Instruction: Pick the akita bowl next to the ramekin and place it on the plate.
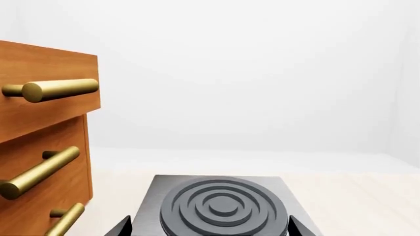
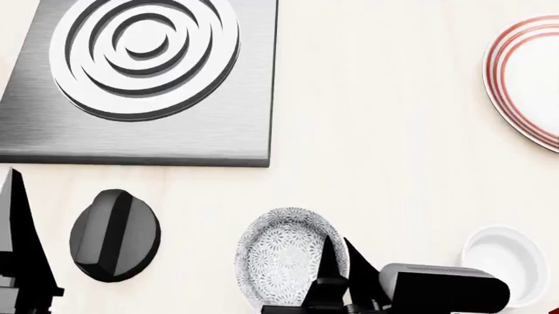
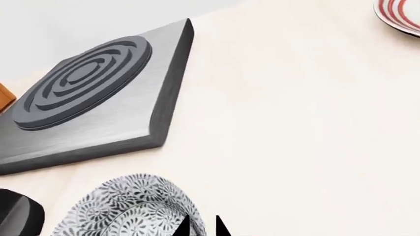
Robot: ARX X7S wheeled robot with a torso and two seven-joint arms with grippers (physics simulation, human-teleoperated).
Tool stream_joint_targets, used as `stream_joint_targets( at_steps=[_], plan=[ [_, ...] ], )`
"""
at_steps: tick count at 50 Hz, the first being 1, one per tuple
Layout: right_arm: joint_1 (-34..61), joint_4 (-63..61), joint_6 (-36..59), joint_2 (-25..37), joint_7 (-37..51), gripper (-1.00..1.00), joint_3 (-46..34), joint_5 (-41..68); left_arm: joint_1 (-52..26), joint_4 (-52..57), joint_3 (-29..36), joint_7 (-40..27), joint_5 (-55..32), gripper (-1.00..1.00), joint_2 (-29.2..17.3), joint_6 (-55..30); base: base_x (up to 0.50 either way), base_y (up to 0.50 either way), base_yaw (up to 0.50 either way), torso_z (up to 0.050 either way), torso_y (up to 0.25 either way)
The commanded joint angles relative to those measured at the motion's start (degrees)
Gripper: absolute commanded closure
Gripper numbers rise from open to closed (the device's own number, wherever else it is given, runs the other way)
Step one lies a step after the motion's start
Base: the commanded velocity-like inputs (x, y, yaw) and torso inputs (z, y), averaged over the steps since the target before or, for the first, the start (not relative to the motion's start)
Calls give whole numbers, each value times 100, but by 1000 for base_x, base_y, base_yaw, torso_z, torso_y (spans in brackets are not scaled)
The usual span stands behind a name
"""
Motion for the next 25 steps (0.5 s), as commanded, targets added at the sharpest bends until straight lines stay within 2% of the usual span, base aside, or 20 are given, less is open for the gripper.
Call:
stream_joint_targets(
  at_steps=[1,25],
  plan=[
    [-17,-234,128,-134,64,100,299,77,42,8,-94,140,106,-100,107,5,0,0,0,0,0],
    [175,-581,233,-111,360,100,482,493,40,-19,-58,108,106,-100,88,40,0,0,0,0,0]
  ],
)
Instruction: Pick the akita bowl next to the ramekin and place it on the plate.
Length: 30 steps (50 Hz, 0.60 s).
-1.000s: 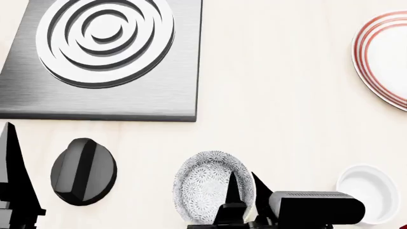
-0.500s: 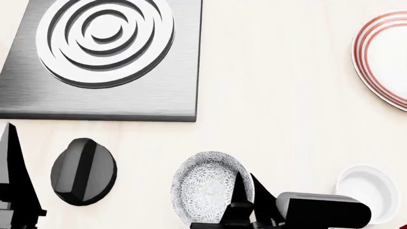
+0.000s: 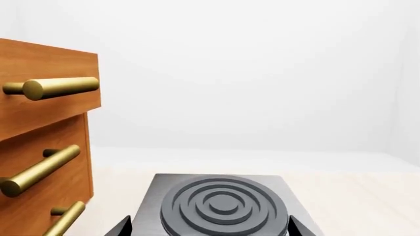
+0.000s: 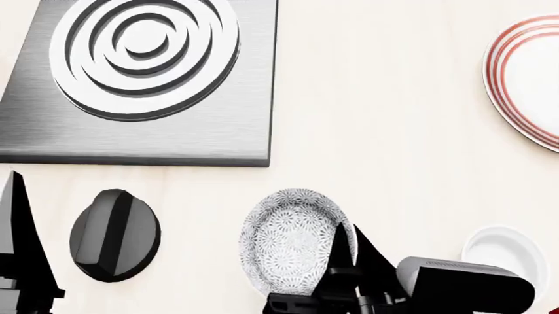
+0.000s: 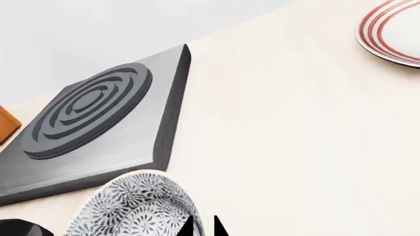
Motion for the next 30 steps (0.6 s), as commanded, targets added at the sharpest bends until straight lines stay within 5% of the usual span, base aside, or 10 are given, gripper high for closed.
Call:
stream_joint_targets(
  at_steps=[1,30],
  plan=[
    [117,-128,40,-109,-24,100,229,64,5,10,-102,139,78,-100,108,-24,0,0,0,0,0],
    [1020,73,23,4,440,100,354,573,-14,-89,-56,116,95,-100,94,38,0,0,0,0,0]
  ],
)
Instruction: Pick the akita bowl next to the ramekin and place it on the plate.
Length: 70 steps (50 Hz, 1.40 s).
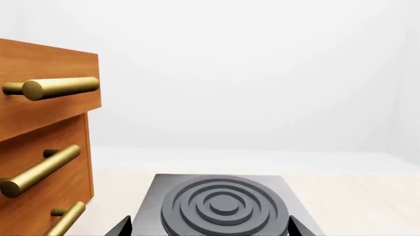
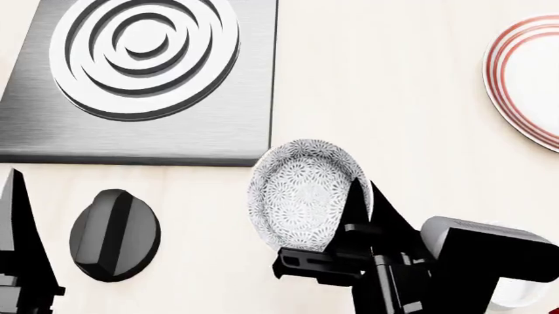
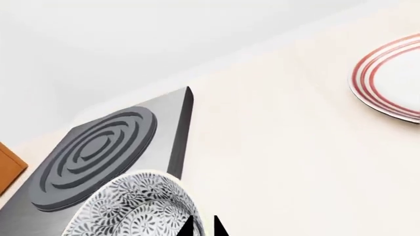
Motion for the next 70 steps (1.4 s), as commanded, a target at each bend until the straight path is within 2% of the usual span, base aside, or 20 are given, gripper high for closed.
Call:
stream_joint_targets(
  at_steps=[1,51,70],
  plan=[
    [347,164,-54,-95,-21,100,190,44,56,-59,-79,161,134,-100,126,48,0,0,0,0,0],
    [2057,2061,36,-53,168,100,488,511,24,-96,-8,109,109,-100,89,90,0,0,0,0,0],
    [2912,3380,-7,-68,-19,100,432,435,11,-104,45,95,115,-100,81,101,0,0,0,0,0]
  ],
)
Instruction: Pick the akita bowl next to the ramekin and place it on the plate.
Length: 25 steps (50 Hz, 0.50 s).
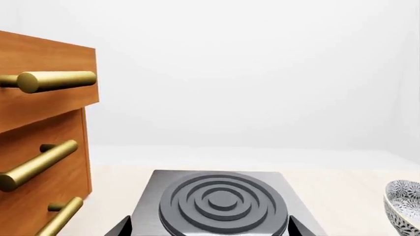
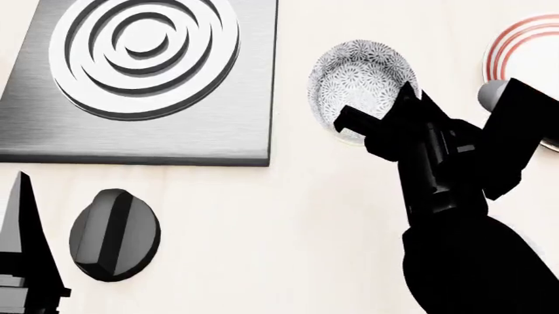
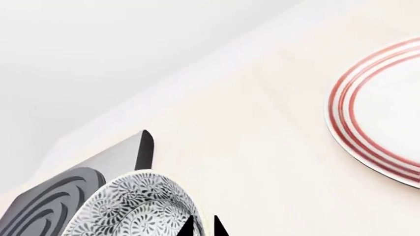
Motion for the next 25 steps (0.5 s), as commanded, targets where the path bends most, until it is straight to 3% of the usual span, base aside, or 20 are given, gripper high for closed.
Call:
stream_joint_targets(
  at_steps=[1,25],
  plan=[
    [464,673,-63,-139,-232,100,148,-160,14,4,-110,149,80,-100,101,-17,0,0,0,0,0],
    [1076,1769,-347,-70,-284,100,277,-326,25,-55,-53,136,163,-100,84,44,0,0,0,0,1]
  ],
)
